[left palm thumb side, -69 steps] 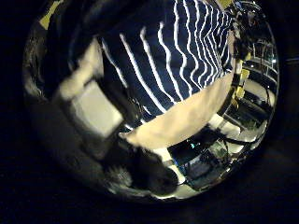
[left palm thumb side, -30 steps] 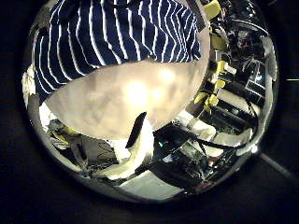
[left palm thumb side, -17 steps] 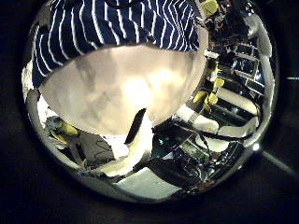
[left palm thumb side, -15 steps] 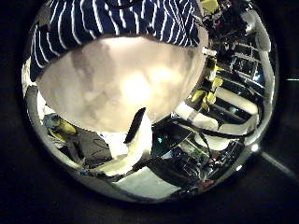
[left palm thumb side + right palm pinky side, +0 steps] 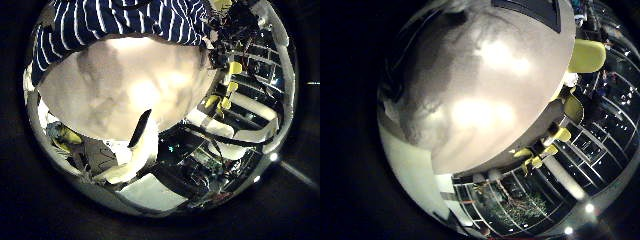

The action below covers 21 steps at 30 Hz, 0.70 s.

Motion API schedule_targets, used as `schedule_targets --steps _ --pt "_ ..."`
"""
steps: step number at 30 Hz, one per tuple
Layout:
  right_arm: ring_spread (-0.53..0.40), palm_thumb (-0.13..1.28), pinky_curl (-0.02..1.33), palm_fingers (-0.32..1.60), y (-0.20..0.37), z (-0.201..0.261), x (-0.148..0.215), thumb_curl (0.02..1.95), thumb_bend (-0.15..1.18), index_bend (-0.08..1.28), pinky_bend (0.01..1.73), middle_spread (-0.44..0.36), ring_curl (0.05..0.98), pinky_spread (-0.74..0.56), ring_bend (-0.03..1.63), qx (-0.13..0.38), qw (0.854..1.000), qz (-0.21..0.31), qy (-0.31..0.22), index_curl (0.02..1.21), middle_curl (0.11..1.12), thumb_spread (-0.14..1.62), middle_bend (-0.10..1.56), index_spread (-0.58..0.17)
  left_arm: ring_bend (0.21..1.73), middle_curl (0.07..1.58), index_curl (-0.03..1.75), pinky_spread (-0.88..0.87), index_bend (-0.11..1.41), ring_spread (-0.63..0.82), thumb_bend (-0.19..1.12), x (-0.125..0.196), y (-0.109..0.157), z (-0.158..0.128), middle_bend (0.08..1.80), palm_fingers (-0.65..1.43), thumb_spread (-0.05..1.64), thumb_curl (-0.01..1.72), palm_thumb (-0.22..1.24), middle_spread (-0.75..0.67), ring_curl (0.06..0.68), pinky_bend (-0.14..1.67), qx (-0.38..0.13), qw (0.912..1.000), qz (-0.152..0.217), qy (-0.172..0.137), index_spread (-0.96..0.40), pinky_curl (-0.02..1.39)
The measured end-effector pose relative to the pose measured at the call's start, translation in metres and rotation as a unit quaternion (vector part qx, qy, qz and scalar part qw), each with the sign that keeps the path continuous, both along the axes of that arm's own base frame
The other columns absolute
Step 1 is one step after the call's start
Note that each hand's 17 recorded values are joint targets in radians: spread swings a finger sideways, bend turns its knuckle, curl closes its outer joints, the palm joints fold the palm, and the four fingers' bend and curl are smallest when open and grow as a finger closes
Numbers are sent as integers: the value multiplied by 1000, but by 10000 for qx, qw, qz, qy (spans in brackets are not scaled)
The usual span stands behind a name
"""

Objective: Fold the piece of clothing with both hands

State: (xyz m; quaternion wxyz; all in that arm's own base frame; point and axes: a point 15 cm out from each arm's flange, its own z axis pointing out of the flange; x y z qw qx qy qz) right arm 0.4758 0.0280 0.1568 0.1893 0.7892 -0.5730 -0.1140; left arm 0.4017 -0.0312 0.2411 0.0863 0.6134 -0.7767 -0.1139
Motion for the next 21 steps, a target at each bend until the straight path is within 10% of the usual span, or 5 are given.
schedule_targets --steps 10,21 --pt "-215 969 740 1139 -67 10 -30 547 123 920 1234 -170 584 -213 1354 -181 9989 -427 118 716 736 1169 1188 -356 774 388 308 281 158 197 -18 4 7 -3 207 128 1162 282 334 191 233 490 50 10000 22 58 35 357" --pt "-211 985 871 1071 -150 40 -57 616 80 965 1227 -149 629 -206 1407 -471 9944 -936 -103 790 761 1194 1260 -331 773 388 303 278 156 180 -18 3 8 -13 207 132 1168 282 339 180 231 489 79 9998 -9 197 35 351"
